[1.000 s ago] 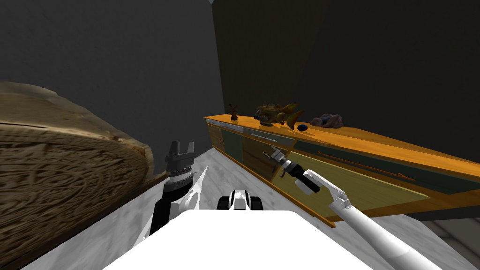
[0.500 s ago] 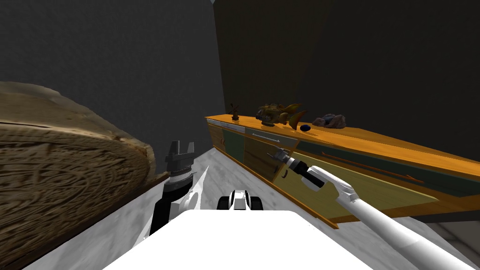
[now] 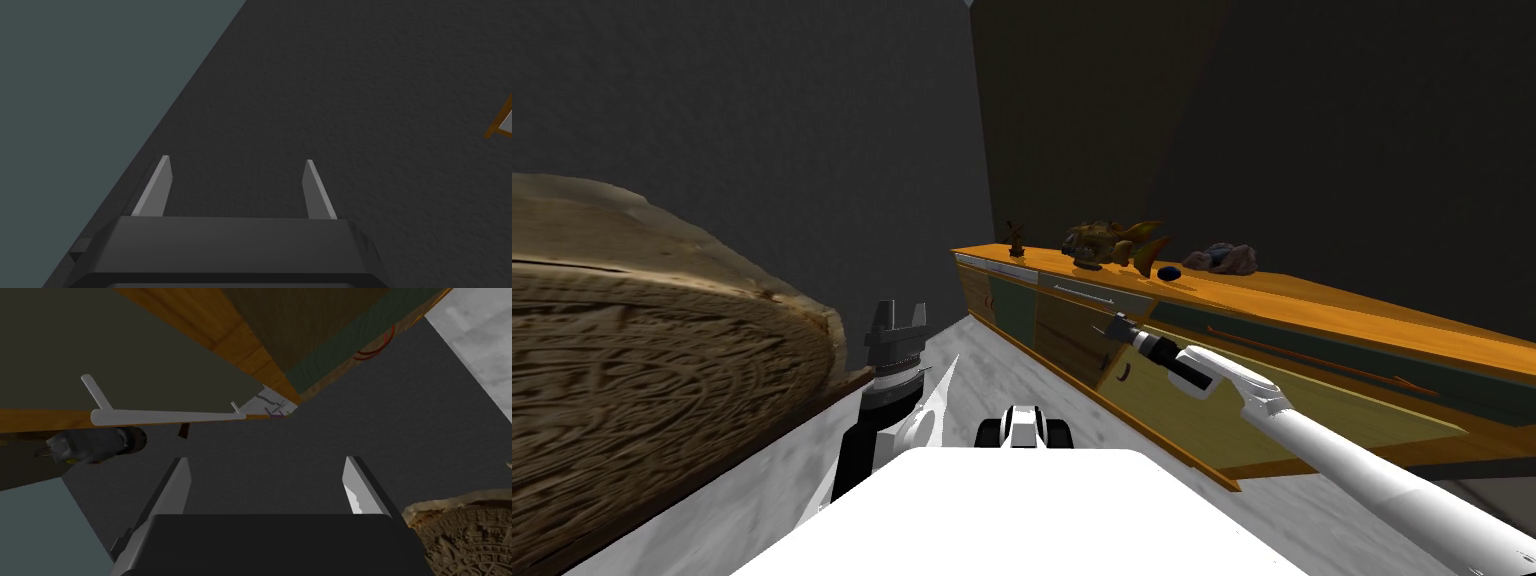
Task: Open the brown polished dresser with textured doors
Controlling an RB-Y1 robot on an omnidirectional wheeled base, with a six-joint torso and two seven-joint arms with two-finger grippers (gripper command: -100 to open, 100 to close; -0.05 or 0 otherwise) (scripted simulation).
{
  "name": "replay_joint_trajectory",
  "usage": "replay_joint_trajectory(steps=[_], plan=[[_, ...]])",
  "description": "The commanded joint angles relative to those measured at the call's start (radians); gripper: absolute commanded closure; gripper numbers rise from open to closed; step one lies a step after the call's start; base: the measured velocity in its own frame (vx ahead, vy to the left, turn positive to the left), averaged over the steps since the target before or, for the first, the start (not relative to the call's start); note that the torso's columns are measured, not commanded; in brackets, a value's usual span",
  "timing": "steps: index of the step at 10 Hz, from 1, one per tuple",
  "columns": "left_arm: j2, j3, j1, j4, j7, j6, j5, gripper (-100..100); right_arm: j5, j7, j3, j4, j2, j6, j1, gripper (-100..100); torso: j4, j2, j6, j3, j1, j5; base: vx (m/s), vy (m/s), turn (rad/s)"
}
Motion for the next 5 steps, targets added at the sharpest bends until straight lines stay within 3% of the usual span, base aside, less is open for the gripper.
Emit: replay_joint_trajectory(steps=[1,5], plan=[[0.0,0.0,0.0,0.0,0.0,0.0,0.0,0,0.013,0.054,0.007,0.031,-0.058,0.017,-0.022,-100,0.0,0.0,0.0,0.0,0.0,0.0,0.004,0.03,0.004],[0.0,0.0,0.0,0.0,0.0,0.0,0.0,0,0.042,0.169,0.018,0.121,-0.167,0.023,-0.064,-100,0.0,0.0,0.0,0.0,0.001,0.0,0.008,0.041,0.007]])
